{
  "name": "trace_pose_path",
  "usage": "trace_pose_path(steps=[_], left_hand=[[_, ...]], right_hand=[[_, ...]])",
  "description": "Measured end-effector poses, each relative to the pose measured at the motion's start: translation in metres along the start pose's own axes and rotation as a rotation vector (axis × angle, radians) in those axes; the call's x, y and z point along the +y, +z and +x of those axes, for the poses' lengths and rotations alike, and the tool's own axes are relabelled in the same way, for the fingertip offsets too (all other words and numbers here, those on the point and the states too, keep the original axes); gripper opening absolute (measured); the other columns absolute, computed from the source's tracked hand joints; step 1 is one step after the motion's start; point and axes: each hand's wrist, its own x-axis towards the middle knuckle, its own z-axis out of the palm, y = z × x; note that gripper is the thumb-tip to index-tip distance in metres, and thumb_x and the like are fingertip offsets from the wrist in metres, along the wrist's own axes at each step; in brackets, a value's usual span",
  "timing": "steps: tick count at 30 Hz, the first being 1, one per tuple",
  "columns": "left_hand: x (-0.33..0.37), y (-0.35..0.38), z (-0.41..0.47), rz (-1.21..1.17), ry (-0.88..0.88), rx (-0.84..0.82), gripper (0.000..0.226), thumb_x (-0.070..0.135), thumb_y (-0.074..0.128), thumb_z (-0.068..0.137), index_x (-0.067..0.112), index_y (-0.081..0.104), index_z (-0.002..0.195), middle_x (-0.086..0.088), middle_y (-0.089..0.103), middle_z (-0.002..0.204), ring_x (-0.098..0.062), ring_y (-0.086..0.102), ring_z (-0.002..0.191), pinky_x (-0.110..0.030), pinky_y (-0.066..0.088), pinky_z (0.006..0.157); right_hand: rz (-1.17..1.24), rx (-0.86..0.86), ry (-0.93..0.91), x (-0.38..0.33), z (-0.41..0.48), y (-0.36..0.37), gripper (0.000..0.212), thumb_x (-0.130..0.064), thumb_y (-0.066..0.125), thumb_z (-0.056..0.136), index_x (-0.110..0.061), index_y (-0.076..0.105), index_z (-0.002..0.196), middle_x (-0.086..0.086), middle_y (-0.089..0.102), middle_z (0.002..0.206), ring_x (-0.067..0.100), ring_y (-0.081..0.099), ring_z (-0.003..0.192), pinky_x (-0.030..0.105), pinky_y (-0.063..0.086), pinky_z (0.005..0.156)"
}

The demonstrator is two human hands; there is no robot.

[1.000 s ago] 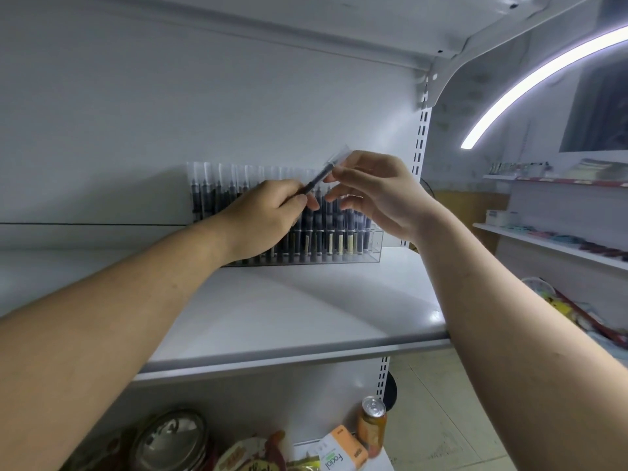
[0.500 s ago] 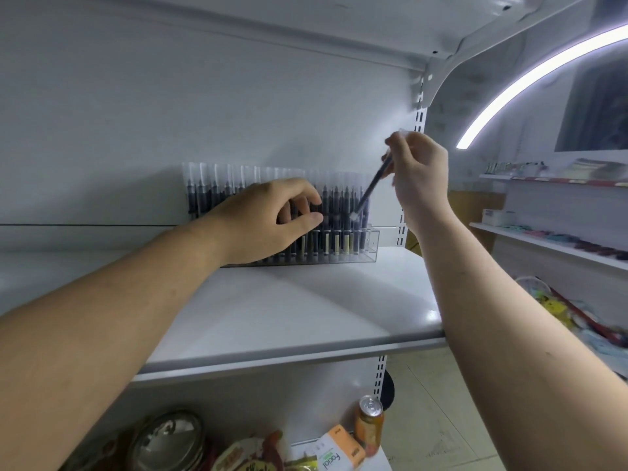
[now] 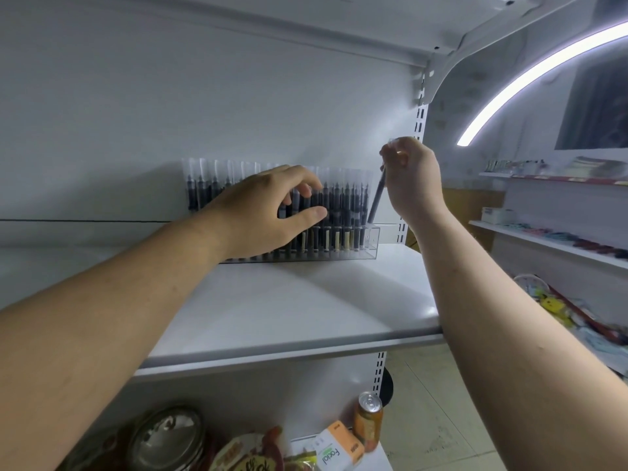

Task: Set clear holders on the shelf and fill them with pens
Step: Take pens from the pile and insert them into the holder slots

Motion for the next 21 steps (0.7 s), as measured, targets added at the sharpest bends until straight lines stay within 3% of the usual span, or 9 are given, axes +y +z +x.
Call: trace_pose_path(steps=[10, 13, 17, 21], left_hand=[[-0.002, 0.001, 0.002, -0.009, -0.011, -0.003, 0.036, 0.056, 0.059, 0.099, 0.039, 0.057, 0.13, 0.021, 0.059, 0.117, -0.009, 0.058, 0.101, -0.034, 0.053, 0.084], [-0.002, 0.001, 0.001, -0.01, -0.016, -0.011, 0.036, 0.057, 0.059, 0.098, 0.039, 0.057, 0.129, 0.02, 0.059, 0.117, -0.009, 0.058, 0.101, -0.035, 0.053, 0.084], [-0.002, 0.001, 0.001, -0.011, -0.016, -0.018, 0.036, 0.057, 0.059, 0.098, 0.038, 0.057, 0.128, 0.019, 0.06, 0.116, -0.01, 0.058, 0.1, -0.036, 0.054, 0.084], [-0.002, 0.001, 0.001, -0.016, -0.019, -0.017, 0.035, 0.056, 0.06, 0.098, 0.036, 0.059, 0.127, 0.018, 0.06, 0.113, -0.013, 0.059, 0.097, -0.039, 0.055, 0.083]], right_hand=[[-0.013, -0.022, -0.014, -0.003, -0.004, 0.001, 0.026, -0.027, 0.054, 0.107, -0.01, 0.067, 0.122, 0.002, 0.068, 0.098, 0.019, 0.064, 0.091, 0.029, 0.046, 0.081], [-0.065, -0.126, -0.001, -0.003, -0.006, 0.003, 0.028, -0.026, 0.053, 0.107, -0.01, 0.066, 0.126, 0.002, 0.069, 0.098, 0.017, 0.063, 0.084, 0.026, 0.043, 0.072], [-0.093, -0.212, 0.014, -0.001, -0.011, 0.004, 0.018, -0.024, 0.055, 0.106, -0.016, 0.061, 0.121, -0.004, 0.065, 0.085, 0.01, 0.06, 0.064, 0.012, 0.038, 0.048], [-0.091, -0.192, -0.028, 0.0, -0.013, 0.001, 0.025, -0.025, 0.064, 0.102, -0.024, 0.051, 0.123, -0.002, 0.07, 0.088, 0.013, 0.068, 0.068, 0.027, 0.044, 0.059]])
